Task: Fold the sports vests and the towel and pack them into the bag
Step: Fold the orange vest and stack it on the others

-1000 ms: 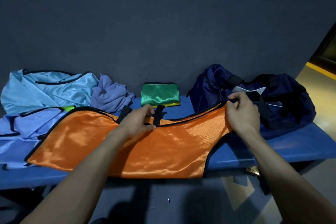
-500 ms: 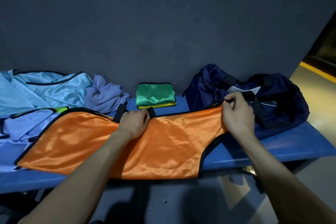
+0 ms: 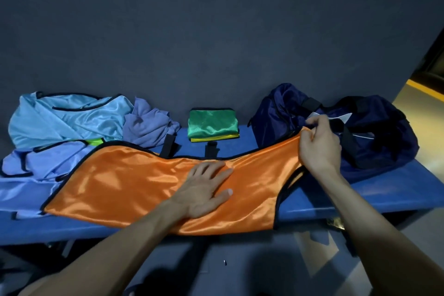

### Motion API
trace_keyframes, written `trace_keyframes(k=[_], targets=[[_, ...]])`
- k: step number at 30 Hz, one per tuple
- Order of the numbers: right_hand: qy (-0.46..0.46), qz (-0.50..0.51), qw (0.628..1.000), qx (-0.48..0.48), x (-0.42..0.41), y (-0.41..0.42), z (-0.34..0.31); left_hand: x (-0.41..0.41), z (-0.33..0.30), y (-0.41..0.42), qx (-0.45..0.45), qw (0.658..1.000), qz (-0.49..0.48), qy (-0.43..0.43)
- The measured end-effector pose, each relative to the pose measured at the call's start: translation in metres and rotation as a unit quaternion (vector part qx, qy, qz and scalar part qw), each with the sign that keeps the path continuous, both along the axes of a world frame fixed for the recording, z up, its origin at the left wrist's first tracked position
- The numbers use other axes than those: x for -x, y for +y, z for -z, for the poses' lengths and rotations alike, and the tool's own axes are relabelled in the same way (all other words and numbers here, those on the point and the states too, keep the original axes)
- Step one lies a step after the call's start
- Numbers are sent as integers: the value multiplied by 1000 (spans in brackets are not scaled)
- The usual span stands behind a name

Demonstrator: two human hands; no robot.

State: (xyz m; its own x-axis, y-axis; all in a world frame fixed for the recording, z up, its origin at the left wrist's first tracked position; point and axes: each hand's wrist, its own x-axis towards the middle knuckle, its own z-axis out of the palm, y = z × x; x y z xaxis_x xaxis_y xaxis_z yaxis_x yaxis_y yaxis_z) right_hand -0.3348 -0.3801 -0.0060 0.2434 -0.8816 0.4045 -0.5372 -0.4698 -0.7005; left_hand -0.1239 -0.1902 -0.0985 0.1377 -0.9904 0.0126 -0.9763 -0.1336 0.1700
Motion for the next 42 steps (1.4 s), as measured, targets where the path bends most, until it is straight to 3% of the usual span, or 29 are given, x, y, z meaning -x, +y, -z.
trace_keyframes(k=[5, 8, 11, 14, 17, 22, 29, 32, 34, 35, 36, 38, 40, 42], targets=[[39, 18, 999, 23, 2, 2, -1, 12, -10, -5, 37, 998, -17, 40], [50, 10, 998, 33, -1, 8, -3, -22, -30, 2, 156, 986, -31, 54], [56, -1, 997, 45, -2, 11, -6, -68, -45, 19, 264, 950, -161, 33], [56, -10, 997, 54, -4, 13, -7, -109, -46, 30, 194, 929, -313, 39], [50, -10, 997, 50, -6, 14, -8, -129, -28, 30, 73, 933, -339, 100], [42, -10, 998, 44, -3, 11, -6, -141, -17, 18, 165, 923, -273, 214], [45, -5, 998, 45, 0, 6, -3, -122, -8, 9, 121, 919, -375, 18], [43, -4, 998, 45, 0, 4, -3, -107, -19, 10, 212, 919, -324, -73], [39, -4, 998, 43, 0, 3, -3, -83, -33, 10, 274, 943, -189, -30], [38, -5, 998, 43, -1, 3, -3, -66, -40, 10, 263, 959, -108, 18], [35, -4, 999, 42, -1, 3, -3, -49, -45, 11, 222, 973, -32, 50], [26, 1, 999, 34, 0, 1, -4, -29, -38, 8, 101, 991, 79, 29], [18, 7, 1000, 23, 2, 1, -5, -33, -18, 7, 3, 997, 79, -17], [8, 14, 1000, 16, 5, 0, -5, -43, -12, 7, -37, 999, 32, 2]])
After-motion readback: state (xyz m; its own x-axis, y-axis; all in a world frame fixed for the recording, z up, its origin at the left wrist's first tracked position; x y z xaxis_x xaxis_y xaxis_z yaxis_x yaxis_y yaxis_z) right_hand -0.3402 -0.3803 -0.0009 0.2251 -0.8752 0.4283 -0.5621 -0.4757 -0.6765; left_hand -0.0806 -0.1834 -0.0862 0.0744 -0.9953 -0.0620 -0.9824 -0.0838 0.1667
